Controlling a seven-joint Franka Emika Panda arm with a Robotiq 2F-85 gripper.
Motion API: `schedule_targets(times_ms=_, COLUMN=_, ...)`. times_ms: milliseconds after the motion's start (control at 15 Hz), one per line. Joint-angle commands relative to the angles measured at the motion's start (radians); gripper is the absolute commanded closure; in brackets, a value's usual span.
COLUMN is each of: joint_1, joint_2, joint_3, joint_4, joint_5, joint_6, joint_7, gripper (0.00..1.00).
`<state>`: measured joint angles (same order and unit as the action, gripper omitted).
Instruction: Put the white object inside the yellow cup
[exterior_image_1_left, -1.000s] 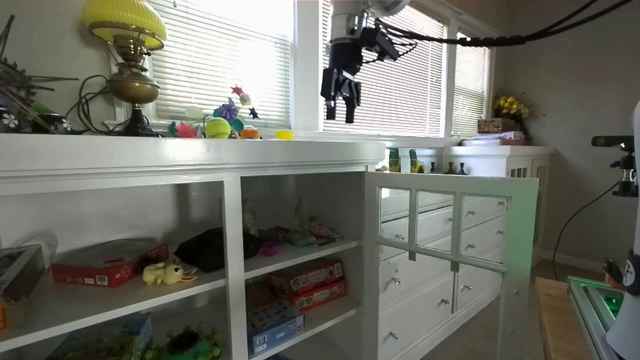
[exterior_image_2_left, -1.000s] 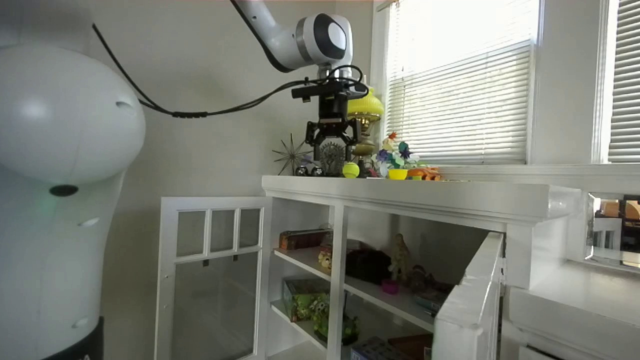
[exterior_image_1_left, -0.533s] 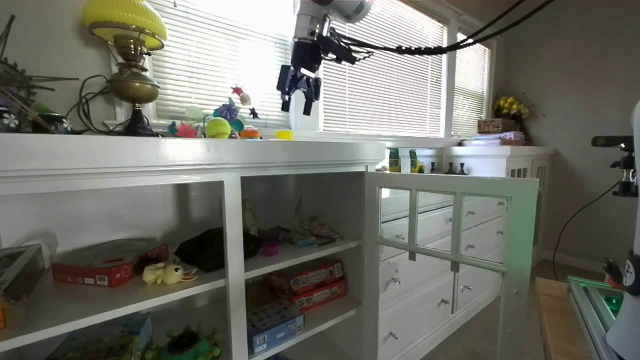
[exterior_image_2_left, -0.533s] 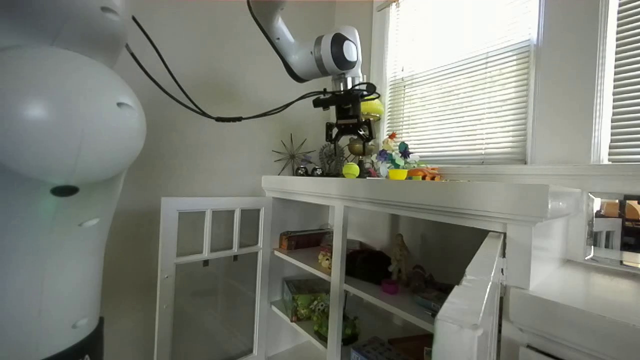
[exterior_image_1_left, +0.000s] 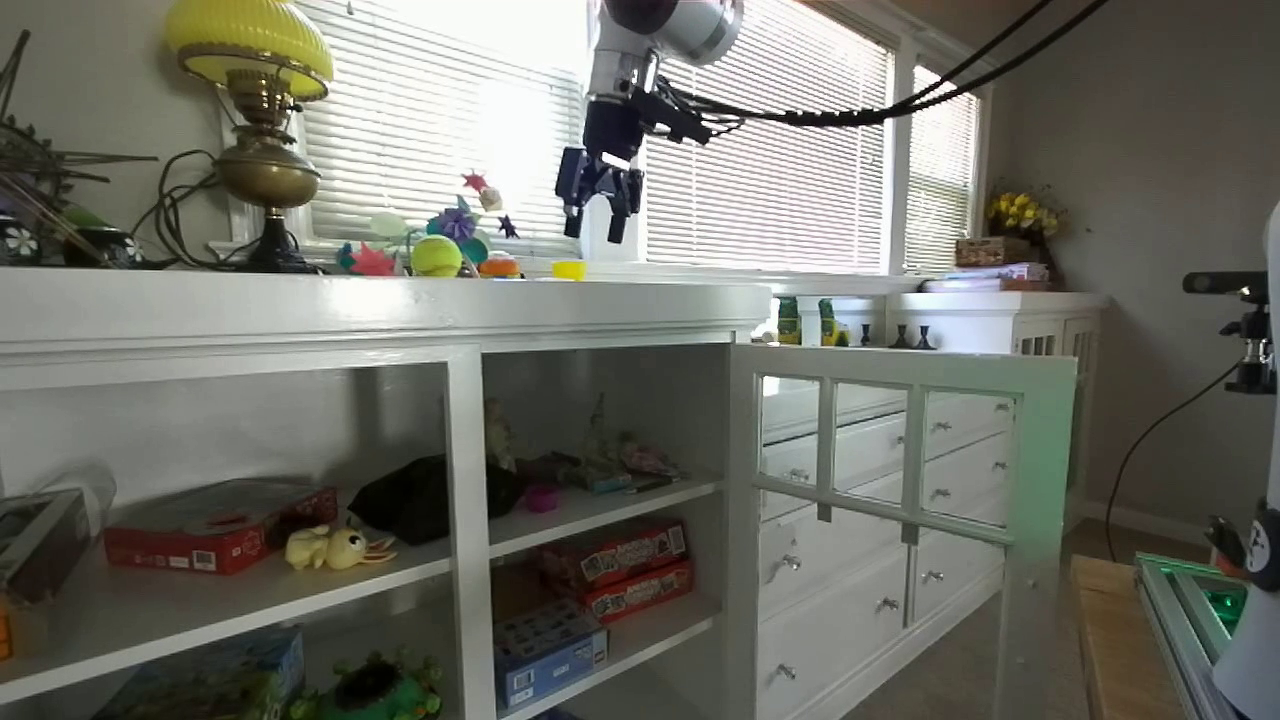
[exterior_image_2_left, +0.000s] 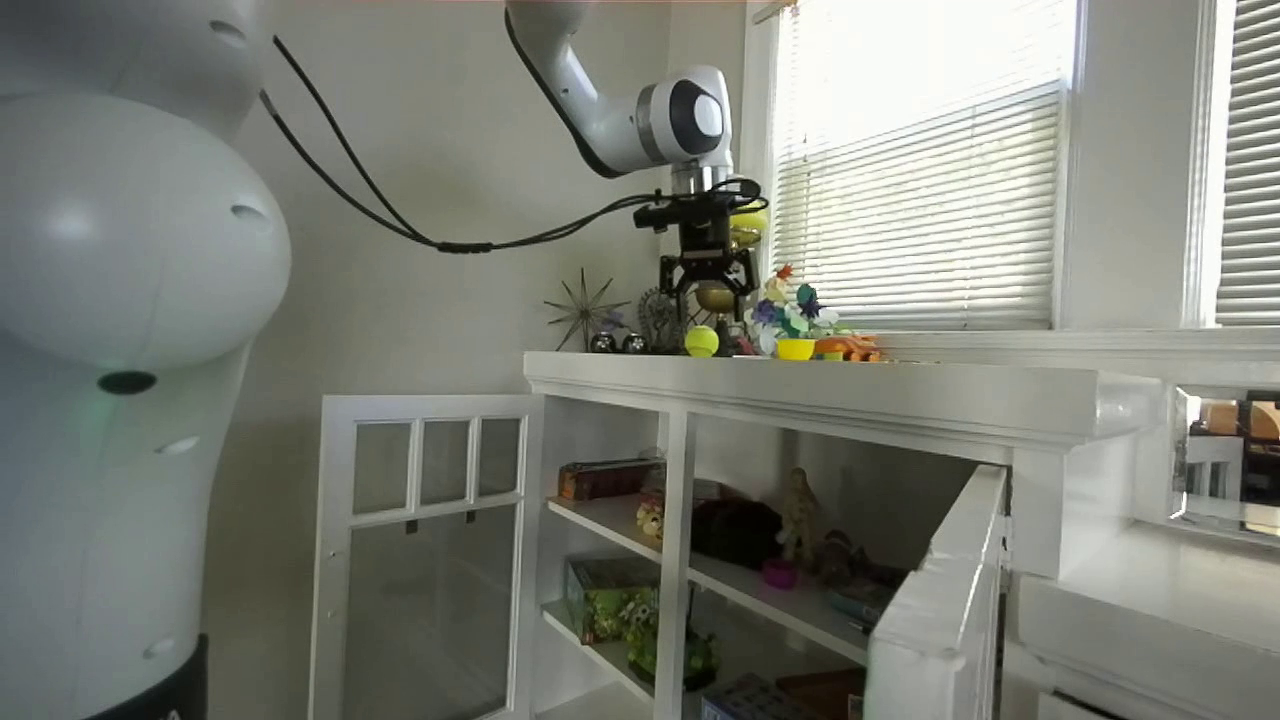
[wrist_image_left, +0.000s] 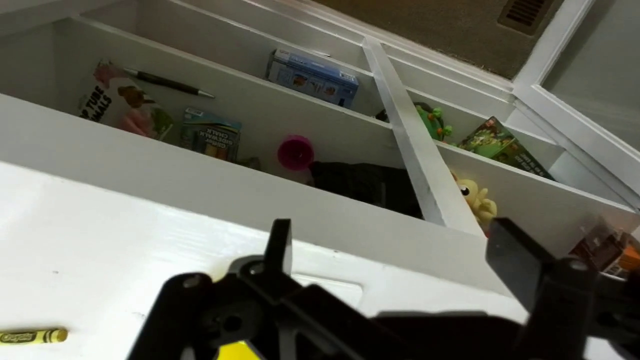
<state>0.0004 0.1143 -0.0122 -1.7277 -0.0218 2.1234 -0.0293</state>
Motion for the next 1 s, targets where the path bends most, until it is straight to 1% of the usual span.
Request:
schedule_targets(times_ms=0, joint_1=-0.013, joint_2=-0.004, joint_3=-0.011, joint_4=-0.020, joint_5=-0.024, joint_6=0.062, joint_7=-0.007, gripper=0.00)
schedule_targets(times_ms=467, joint_1=-0.032, joint_2=0.030, joint_3=-0.015, joint_4=-0.023, joint_5=0.013, joint_6=0.175, joint_7=-0.051, gripper=0.00)
schedule_targets(times_ms=733, joint_1=-0.037, joint_2=0.069, joint_3=-0.011, joint_4=-0.018, joint_5=0.021, joint_6=0.286, joint_7=-0.095, gripper=0.00)
schedule_targets(times_ms=933, joint_1=-0.039, joint_2=0.095, joint_3=-0.006, joint_4=-0.013, joint_5=0.032, joint_6=0.353, joint_7=-0.105, gripper=0.00)
